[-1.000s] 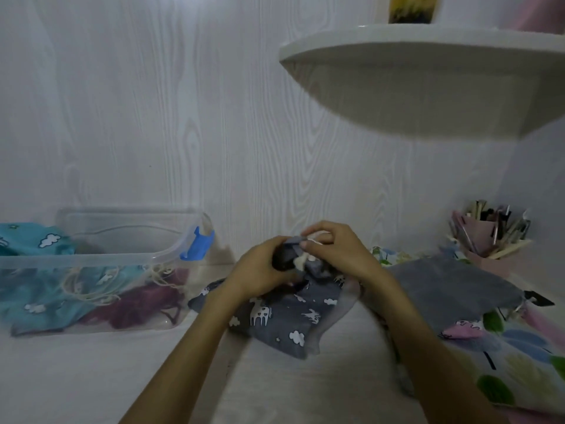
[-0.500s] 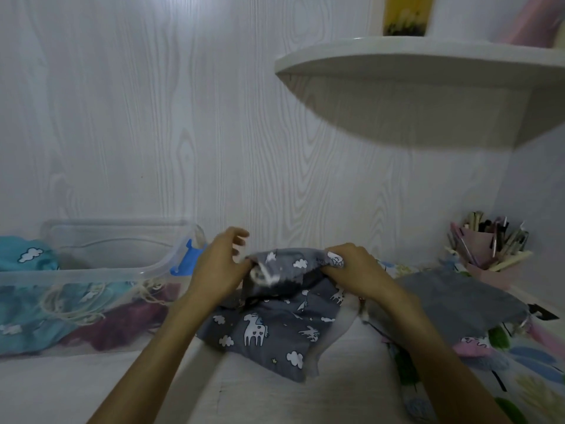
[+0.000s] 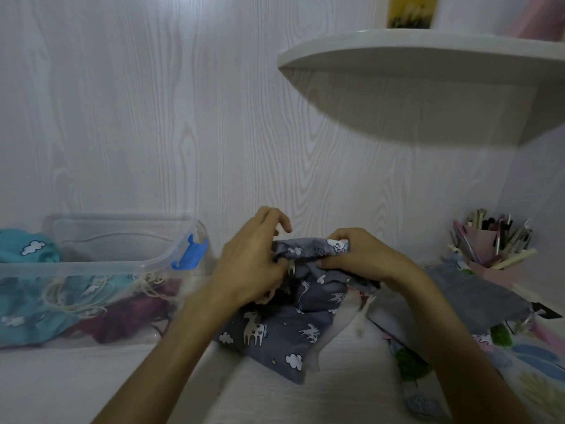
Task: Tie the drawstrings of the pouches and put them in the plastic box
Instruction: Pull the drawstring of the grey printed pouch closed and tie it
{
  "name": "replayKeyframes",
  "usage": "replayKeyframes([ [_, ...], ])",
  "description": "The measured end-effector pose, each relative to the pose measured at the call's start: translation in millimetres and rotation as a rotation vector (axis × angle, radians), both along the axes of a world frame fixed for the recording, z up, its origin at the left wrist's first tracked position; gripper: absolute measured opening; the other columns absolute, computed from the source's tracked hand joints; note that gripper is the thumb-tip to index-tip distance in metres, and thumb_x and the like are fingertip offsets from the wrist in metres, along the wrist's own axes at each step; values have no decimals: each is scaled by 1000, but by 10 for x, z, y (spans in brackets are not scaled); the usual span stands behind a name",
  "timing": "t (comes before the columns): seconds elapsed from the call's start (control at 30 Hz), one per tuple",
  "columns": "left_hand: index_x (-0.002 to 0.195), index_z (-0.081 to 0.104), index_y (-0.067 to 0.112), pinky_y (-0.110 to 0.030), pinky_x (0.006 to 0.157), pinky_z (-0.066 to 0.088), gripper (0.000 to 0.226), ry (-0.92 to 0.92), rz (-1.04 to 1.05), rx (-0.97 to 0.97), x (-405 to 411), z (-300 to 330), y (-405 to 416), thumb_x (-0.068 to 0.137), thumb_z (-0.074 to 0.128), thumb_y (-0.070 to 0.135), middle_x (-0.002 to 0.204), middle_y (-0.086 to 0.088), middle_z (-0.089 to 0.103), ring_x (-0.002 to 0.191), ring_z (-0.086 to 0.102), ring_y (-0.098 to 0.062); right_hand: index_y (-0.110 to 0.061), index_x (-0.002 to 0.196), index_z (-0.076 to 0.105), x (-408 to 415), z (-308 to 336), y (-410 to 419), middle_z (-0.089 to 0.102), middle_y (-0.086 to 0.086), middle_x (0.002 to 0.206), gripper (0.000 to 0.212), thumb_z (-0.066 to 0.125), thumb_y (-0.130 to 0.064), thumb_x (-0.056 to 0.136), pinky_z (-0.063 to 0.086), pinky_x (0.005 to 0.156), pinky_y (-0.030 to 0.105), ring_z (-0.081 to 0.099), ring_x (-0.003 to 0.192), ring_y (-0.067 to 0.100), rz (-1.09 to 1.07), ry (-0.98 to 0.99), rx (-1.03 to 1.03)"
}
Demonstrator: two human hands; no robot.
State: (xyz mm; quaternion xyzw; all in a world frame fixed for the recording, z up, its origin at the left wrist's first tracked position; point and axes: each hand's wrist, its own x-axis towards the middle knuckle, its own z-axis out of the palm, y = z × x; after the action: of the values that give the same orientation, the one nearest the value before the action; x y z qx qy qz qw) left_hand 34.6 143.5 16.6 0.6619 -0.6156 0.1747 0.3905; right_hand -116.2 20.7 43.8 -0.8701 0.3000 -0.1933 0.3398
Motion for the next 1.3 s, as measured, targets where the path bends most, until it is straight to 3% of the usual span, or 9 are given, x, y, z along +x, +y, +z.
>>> replayKeyframes([
  [0.17, 76, 62, 21, -35, 62, 57, 6, 331, -231, -69, 151, 126, 200, 71, 63, 26, 69, -1, 69, 62, 65, -16, -8, 92, 72, -300, 116, -96, 74, 13, 89, 14, 72, -14, 79, 55, 72, 21, 69, 77, 15, 125, -122, 172],
  [0.33, 54, 60, 20, -20, 69, 43, 25, 703, -288, 48, 262, 178, 188, 79, 57, 24, 64, 6, 60, 65, 56, -6, -10, 95, 70, -388, 129, -131, 72, 0, 81, 24, 49, -21, 95, 45, 53, 7, 65, 63, -2, 113, -216, 271],
  [0.43, 80, 66, 20, -32, 78, 42, 22, 327, 70, 300, 384, 60, 108, 88, 55, 37, 95, 1, 54, 90, 53, -17, -13, 100, 66, -356, 90, -168, 65, -2, 83, 31, 39, -30, 99, 41, 48, 12, 58, 61, 2, 13, -34, 112],
  [0.53, 96, 62, 17, -33, 72, 41, 34, 21, 491, 303, 294, -36, 55, 97, 39, 42, 104, -5, 49, 99, 52, -24, -14, 72, 60, -256, -27, -244, 59, 1, 67, 41, 39, -37, 99, 39, 50, 22, 51, 57, 14, -117, 173, -80],
  [0.7, 98, 56, 11, -30, 63, 35, 42, -42, 670, 415, 294, -167, -23, 100, 25, 40, 97, -9, 63, 88, 60, -29, -11, 62, 46, -122, -122, -251, 50, 4, 64, 51, 45, -51, 93, 35, 56, 29, 52, 65, 22, -340, 251, -196],
  [0.87, 64, 47, 11, -28, 57, 41, 48, 557, 260, 500, 419, -224, -31, 99, 35, 41, 61, -5, 54, 55, 50, -17, -11, 58, 43, -133, -63, -205, 48, 4, 60, 57, 53, -61, 84, 34, 51, 26, 49, 56, 18, -355, 238, -165],
  [1.0, 60, 43, 23, -23, 51, 35, 49, 722, 175, 664, 397, -197, 11, 95, 30, 55, 58, 0, 44, 53, 42, -14, -16, 62, 47, -243, 8, -250, 30, -5, 53, 42, 61, -54, 76, 21, 41, 17, 24, 46, 7, 9, -4, 412],
  [1.13, 57, 39, 21, -13, 33, 29, 45, 1532, -389, 296, 354, -26, -4, 96, 41, 43, 49, 8, 33, 38, 31, -4, -18, 57, 40, -419, -103, -462, 24, -4, 53, 42, 58, -53, 72, 20, 40, 17, 21, 45, 6, -31, -162, 693],
  [1.3, 58, 41, 21, -11, 30, 28, 42, 1810, -595, -236, 299, 166, -49, 98, 42, 33, 40, 9, 34, 29, 30, -2, -18, 39, 35, -499, -202, -691, 23, -3, 41, 51, 54, -35, 83, 18, 37, 20, 22, 36, 8, -42, -595, 977],
])
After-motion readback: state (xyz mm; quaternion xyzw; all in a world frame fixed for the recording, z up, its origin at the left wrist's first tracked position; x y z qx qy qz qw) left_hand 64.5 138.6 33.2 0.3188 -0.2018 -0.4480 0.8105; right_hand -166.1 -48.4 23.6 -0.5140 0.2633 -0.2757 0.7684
